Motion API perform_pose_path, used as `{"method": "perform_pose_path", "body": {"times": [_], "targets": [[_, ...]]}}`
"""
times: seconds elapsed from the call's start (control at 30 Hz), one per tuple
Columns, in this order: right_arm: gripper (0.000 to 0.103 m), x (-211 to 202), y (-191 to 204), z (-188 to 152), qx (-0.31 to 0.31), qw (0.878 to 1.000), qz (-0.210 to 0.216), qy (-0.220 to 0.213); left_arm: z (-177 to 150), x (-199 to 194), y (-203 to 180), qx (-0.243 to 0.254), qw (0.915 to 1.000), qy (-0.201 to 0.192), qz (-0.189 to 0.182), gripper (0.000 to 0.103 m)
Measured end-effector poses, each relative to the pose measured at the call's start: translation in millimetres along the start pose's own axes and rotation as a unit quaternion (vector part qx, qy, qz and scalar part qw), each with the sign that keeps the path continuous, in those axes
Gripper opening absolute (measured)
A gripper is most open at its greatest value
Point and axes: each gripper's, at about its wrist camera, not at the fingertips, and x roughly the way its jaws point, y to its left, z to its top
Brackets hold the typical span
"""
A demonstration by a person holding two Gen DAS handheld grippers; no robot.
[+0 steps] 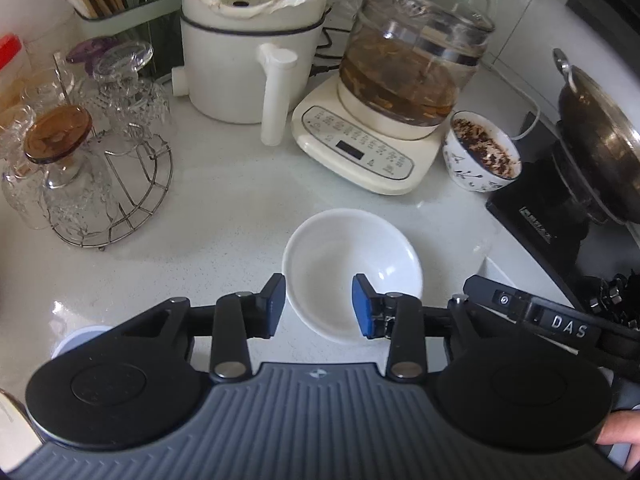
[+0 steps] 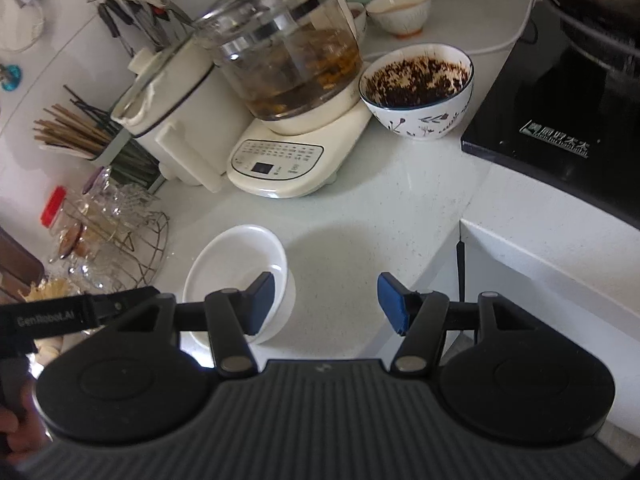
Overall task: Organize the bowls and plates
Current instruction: 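Move the left gripper to the rim of the small white bowl, then close the left gripper on the rim of the small white bowl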
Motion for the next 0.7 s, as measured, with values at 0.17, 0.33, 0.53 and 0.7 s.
{"method": "perform_pose_path", "body": {"times": [0.17, 0.33, 0.53, 0.7], "targets": [[0.06, 17.7, 1.0, 6.8, 0.004, 1.0, 0.004, 0.011, 4.5, 16.3, 9.3, -0.019, 0.9998, 0.004, 0.007, 0.043], [0.059, 36.6, 3.1, 16.4, 0.013, 0.999, 0.023, 0.029, 8.8, 33.8, 13.5, -0.035, 0.9992, 0.018, 0.004, 0.043], [0.049, 59.1, 13.2, 22.2, 0.022, 0.997, 0.042, 0.056, 9.5, 52.4, 19.7, -0.051, 0.9978, 0.037, 0.02, 0.043], [0.037, 73.5, 15.5, 19.8, 0.029, 0.996, 0.044, 0.072, 10.1, 64.5, 25.2, -0.054, 0.9966, 0.055, 0.029, 0.043]]}}
